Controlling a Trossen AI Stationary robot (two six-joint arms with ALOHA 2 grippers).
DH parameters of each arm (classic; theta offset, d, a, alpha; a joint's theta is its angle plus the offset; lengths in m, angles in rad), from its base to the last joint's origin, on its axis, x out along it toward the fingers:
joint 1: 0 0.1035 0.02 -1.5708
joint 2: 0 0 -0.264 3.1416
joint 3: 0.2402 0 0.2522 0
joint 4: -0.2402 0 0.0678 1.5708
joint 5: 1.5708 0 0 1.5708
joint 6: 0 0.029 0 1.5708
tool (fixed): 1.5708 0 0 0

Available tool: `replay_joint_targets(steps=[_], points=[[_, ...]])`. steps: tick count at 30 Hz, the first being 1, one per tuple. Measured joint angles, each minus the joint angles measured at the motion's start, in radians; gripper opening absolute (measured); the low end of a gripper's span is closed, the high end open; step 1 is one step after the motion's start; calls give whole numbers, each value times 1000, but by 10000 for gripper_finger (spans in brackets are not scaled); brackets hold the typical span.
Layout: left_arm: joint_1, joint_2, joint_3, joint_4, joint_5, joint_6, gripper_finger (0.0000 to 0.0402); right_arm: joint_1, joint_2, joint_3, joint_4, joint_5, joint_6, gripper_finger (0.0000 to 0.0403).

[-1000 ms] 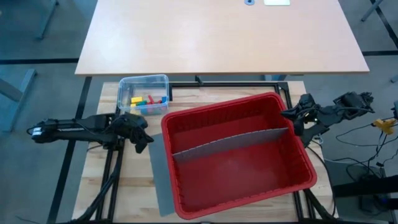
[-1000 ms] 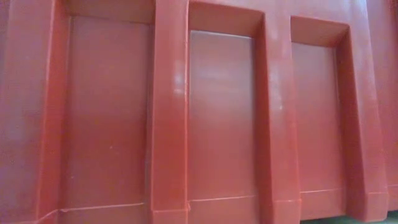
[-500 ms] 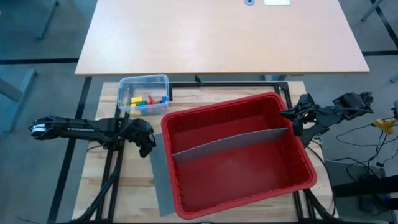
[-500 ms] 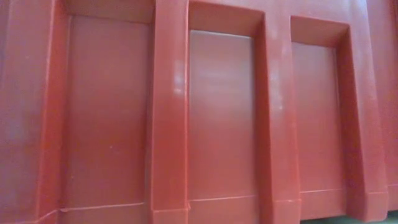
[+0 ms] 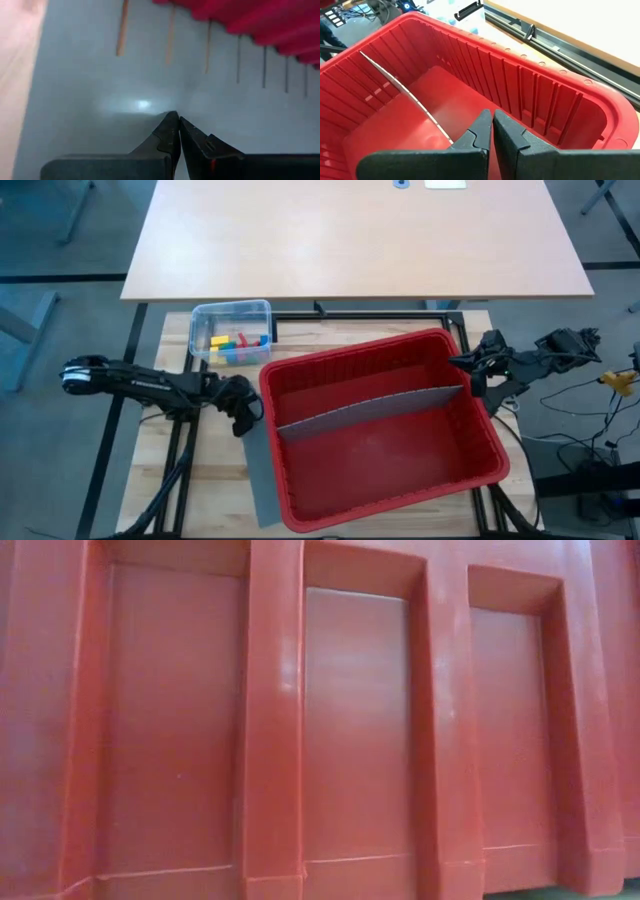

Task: Sort blocks
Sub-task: Insert the bin divider into the red bin

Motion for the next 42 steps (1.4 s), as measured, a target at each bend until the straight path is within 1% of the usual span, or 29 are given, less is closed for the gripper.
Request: replay_joint_targets(steps=[3, 5, 7, 10, 13, 16, 19, 23, 25, 27, 30, 32, 35, 37, 40, 42], points=[[0, 66, 6, -12, 121, -4, 0, 0, 0, 0, 2, 1, 4, 0], [0, 91, 7, -36, 175, -20, 0, 0, 0, 0, 3, 1, 5, 0], [0, 97, 8, -50, 191, -48, 0, 0, 0, 0, 4, 1, 5, 0], [-2, 88, 8, -66, 184, -111, 0, 0, 0, 0, 4, 1, 5, 0], [-2, 72, 8, -116, 180, -178, 0, 0, 0, 0, 4, 8, 5, 0], [-1, 62, 11, -203, 199, -231, 0, 0, 0, 0, 3, 28, -1, 0], [-1, 51, 12, -297, 242, -258, 0, 0, 0, 0, 1, 36, -12, 0], [-2, 39, 24, -345, 234, -300, 0, 0, -1, 0, -4, 45, -16, 0], [-3, 27, 36, -359, 214, -269, 0, 0, -1, 0, -5, 45, -26, 0], [-4, 10, 66, -372, 157, -219, 0, 0, -1, 0, -6, 48, -39, 0], [-4, -14, 138, -409, 26, -159, 0, 0, -2, 0, -7, 52, -57, 0], [-4, -33, 198, -450, 3, -129, 0, 0, -2, 0, -7, 52, -60, 0], [-5, -37, 273, -535, 3, -79, 0, 0, -2, 0, -8, 52, -64, 0], [-5, -35, 309, -564, 19, -71, 0, 0, -2, 0, -10, 52, -68, 0], [-22, -26, 341, -520, 87, -76, 0, 0, -2, 0, -20, 52, -69, 0], [-53, -8, 356, -492, 110, -101, 0, 0, -2, 0, -27, 52, -67, 0]])
